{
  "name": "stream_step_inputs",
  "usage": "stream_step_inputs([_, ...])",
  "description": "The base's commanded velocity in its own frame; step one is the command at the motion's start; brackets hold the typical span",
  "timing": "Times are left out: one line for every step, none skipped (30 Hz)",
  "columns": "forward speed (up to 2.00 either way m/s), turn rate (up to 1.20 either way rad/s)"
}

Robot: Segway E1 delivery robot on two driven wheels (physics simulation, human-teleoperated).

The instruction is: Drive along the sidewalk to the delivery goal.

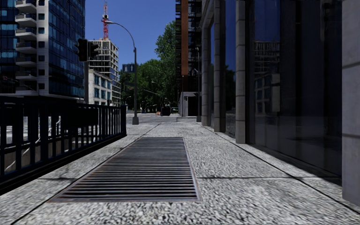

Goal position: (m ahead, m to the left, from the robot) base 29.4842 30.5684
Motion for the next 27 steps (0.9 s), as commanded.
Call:
stream_step_inputs([2.0,0.0])
stream_step_inputs([2.0,0.0])
stream_step_inputs([2.0,0.0])
stream_step_inputs([2.0,0.0])
stream_step_inputs([2.0,0.0])
stream_step_inputs([2.0,0.0])
stream_step_inputs([2.0,0.0])
stream_step_inputs([2.0,0.0])
stream_step_inputs([2.0,0.0])
stream_step_inputs([2.0,0.0])
stream_step_inputs([2.0,0.0])
stream_step_inputs([2.0,0.0])
stream_step_inputs([2.0,0.0])
stream_step_inputs([2.0,0.0])
stream_step_inputs([2.0,0.0])
stream_step_inputs([2.0,0.0])
stream_step_inputs([2.0,0.0])
stream_step_inputs([2.0,0.0])
stream_step_inputs([2.0,0.0])
stream_step_inputs([2.0,0.0])
stream_step_inputs([2.0,0.0])
stream_step_inputs([2.0,0.0])
stream_step_inputs([2.0,0.0])
stream_step_inputs([2.0,0.0])
stream_step_inputs([2.0,0.0])
stream_step_inputs([2.0,0.0])
stream_step_inputs([2.0,0.0])
